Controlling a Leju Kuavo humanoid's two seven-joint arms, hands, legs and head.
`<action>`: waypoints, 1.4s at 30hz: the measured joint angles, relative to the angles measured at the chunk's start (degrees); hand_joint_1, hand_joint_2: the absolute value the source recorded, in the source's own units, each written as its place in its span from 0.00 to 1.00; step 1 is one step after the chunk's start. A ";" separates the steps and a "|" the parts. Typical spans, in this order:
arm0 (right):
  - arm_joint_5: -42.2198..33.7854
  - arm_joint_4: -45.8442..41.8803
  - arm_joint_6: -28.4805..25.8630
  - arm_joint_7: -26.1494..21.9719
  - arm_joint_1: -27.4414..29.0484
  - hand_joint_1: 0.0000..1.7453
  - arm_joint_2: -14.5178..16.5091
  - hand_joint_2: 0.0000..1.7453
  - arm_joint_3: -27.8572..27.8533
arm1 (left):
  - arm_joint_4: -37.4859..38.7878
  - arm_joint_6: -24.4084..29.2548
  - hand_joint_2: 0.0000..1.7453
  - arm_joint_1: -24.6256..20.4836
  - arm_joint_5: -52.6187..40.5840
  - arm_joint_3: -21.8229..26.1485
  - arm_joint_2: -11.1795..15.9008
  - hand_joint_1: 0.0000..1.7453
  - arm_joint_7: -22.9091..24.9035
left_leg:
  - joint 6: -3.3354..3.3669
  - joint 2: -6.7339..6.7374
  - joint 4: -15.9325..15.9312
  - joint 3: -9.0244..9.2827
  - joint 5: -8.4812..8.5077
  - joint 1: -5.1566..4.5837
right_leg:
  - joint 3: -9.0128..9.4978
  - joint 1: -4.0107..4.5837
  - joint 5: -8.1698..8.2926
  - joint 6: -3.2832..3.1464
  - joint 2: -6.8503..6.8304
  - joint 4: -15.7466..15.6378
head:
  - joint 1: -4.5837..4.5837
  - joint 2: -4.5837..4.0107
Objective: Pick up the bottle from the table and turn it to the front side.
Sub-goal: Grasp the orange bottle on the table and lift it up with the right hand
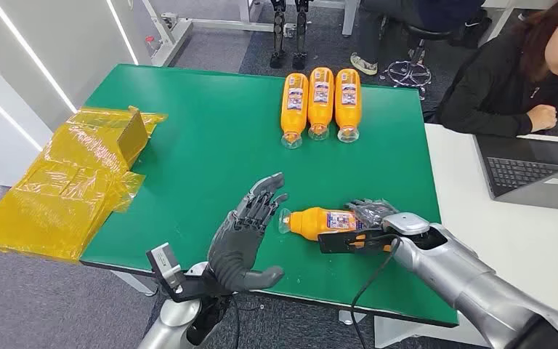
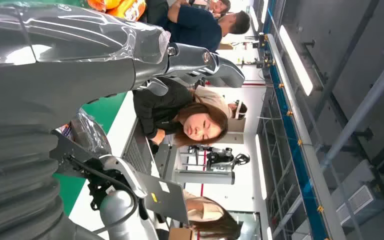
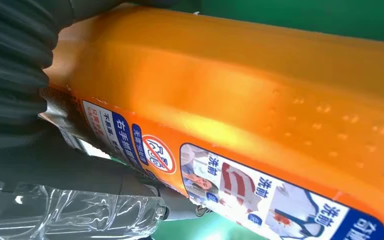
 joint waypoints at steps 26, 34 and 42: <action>5.24 -11.18 -17.05 8.15 2.23 1.00 -4.42 1.00 -1.03 | -1.68 2.85 1.00 2.18 -0.75 0.51 0.74 0.00 0.39 | 0.00 -0.02 0.01 -0.10 0.00 -0.01 | -0.10 -0.01 0.01 0.00 -0.01 0.00 | 0.00 0.00; 18.57 -31.53 -30.73 10.56 15.93 1.00 -7.91 1.00 -13.84 | -3.40 5.62 1.00 3.87 -2.18 1.81 0.98 0.00 0.83 | 0.02 -0.07 -0.02 -0.14 -0.08 0.01 | -0.15 0.01 -0.08 -0.02 -0.05 -0.02 | -0.02 0.00; 35.58 -47.41 -42.79 12.27 34.29 1.00 -8.40 1.00 -22.32 | -3.49 8.80 1.00 4.23 -1.59 1.95 0.98 0.00 0.83 | 0.03 -0.23 -0.05 -0.21 -0.11 0.01 | -0.14 0.02 -0.18 -0.02 -0.20 -0.03 | -0.01 0.00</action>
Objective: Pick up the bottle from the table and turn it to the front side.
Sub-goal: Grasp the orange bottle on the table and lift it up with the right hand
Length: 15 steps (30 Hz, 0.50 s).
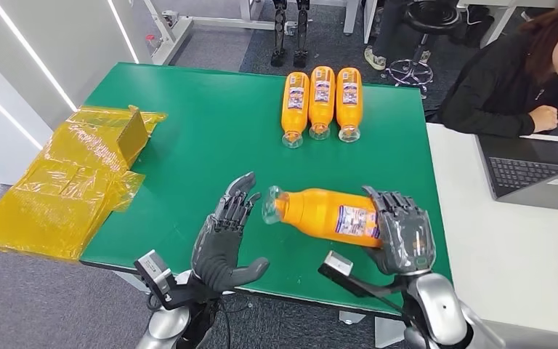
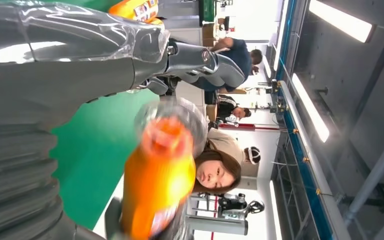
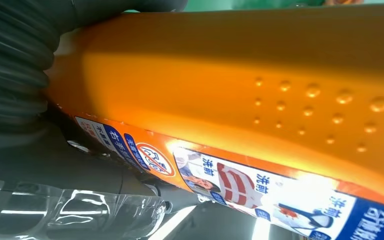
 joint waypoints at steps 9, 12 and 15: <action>9.16 -6.58 -4.69 1.14 13.99 1.00 5.02 1.00 -2.65 | 0.74 1.36 1.00 -1.25 2.84 -0.83 -0.11 0.00 -0.13 | -0.06 0.07 -0.01 0.03 -0.09 0.00 | -0.02 0.00 -0.07 0.06 0.07 0.00 | 0.01 0.00; 10.18 -7.23 -4.29 1.69 15.35 1.00 7.10 1.00 -2.94 | 1.17 1.26 1.00 -2.26 3.38 -1.15 -0.33 0.00 -0.07 | -0.07 0.07 -0.01 0.05 -0.08 0.00 | -0.01 -0.01 -0.06 0.05 0.08 0.00 | -0.01 0.00; 10.02 -7.70 -4.31 1.61 16.45 1.00 8.19 1.00 -3.30 | 1.53 0.76 1.00 -2.90 4.15 -1.37 -0.53 0.00 -0.03 | -0.08 0.07 0.00 0.06 -0.07 0.00 | 0.00 -0.01 -0.06 0.05 0.08 0.01 | 0.00 0.00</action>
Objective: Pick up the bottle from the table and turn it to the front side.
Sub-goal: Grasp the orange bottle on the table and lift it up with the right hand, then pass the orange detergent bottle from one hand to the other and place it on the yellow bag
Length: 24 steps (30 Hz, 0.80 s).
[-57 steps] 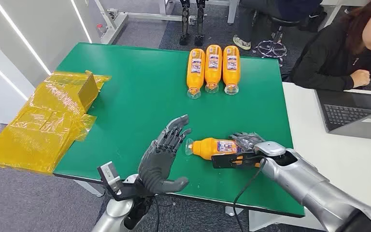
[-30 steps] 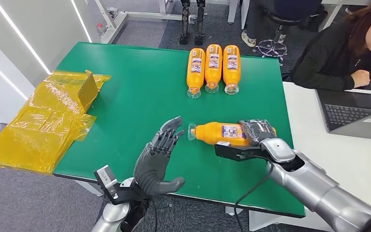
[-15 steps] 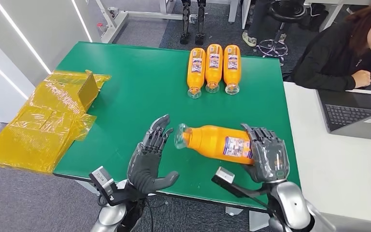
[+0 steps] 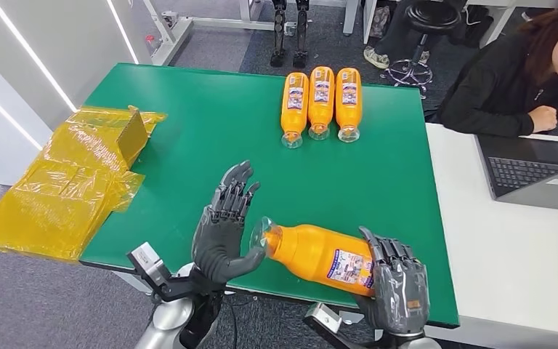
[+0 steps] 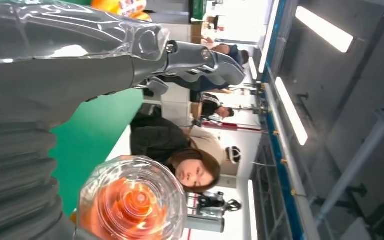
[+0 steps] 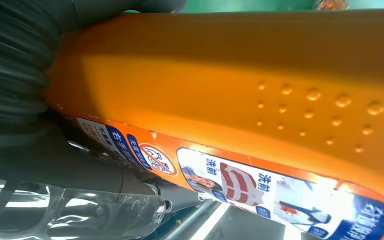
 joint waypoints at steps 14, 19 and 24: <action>-29.98 -1.10 -8.61 -20.15 5.34 1.00 5.27 1.00 1.10 | 0.99 -3.48 1.00 -3.19 6.53 -5.31 -0.57 0.00 -1.02 | 0.02 0.01 -0.02 -0.05 -0.02 0.00 | 0.00 -0.01 -0.02 0.02 0.00 0.00 | 0.01 0.00; -36.30 -1.21 -7.75 -25.57 4.32 1.00 7.21 1.00 3.07 | 1.48 -3.44 1.00 -2.60 6.95 -5.58 0.06 0.00 -1.01 | 0.00 0.09 -0.03 -0.02 -0.01 0.01 | 0.00 0.00 -0.02 0.01 0.05 0.01 | 0.00 0.00; -40.42 -1.05 -6.61 -27.54 3.23 1.00 7.99 1.00 4.25 | 1.91 -3.87 1.00 -2.36 7.37 -5.61 0.45 0.00 -1.33 | 0.00 0.09 -0.02 -0.02 -0.01 0.00 | 0.01 0.00 -0.02 0.01 0.04 0.01 | 0.01 0.00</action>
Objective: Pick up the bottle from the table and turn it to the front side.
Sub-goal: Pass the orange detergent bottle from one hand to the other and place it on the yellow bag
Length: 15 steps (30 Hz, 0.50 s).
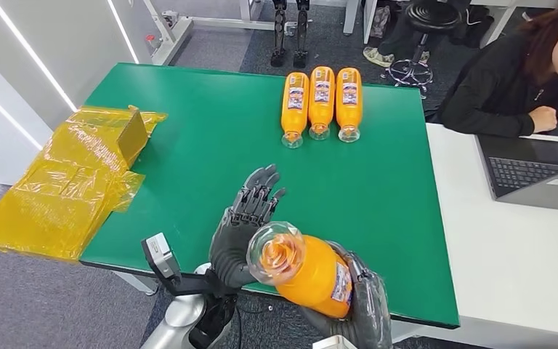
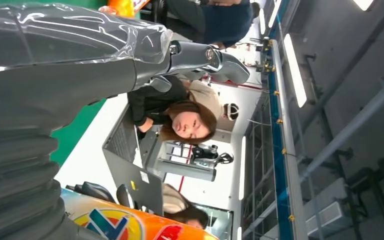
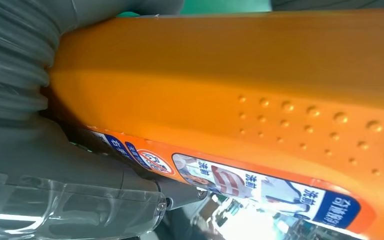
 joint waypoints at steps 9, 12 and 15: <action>-4.28 0.33 2.92 -1.42 -1.13 1.00 0.78 1.00 1.72 | 0.07 -0.51 1.00 -0.02 -0.11 -0.31 0.40 0.00 -0.57 | 0.00 0.00 0.00 0.00 -0.01 -0.01 | -0.01 -0.01 0.00 0.00 0.01 -0.01 | -0.01 0.00; -9.49 0.32 4.18 -2.93 -1.23 1.00 1.05 1.00 1.98 | 0.07 -2.74 1.00 -0.04 1.52 -0.30 0.68 0.00 -0.51 | 0.00 0.00 0.00 0.00 0.00 0.00 | -0.01 0.00 0.00 0.00 0.01 -0.01 | -0.01 0.00; -14.02 0.09 3.77 -5.16 -0.94 1.00 1.17 1.00 1.88 | 0.05 -7.93 1.00 -0.03 5.67 -0.30 0.91 0.00 0.19 | 0.00 0.01 0.00 0.01 0.00 0.00 | 0.00 0.00 0.00 0.00 0.01 -0.01 | -0.01 0.00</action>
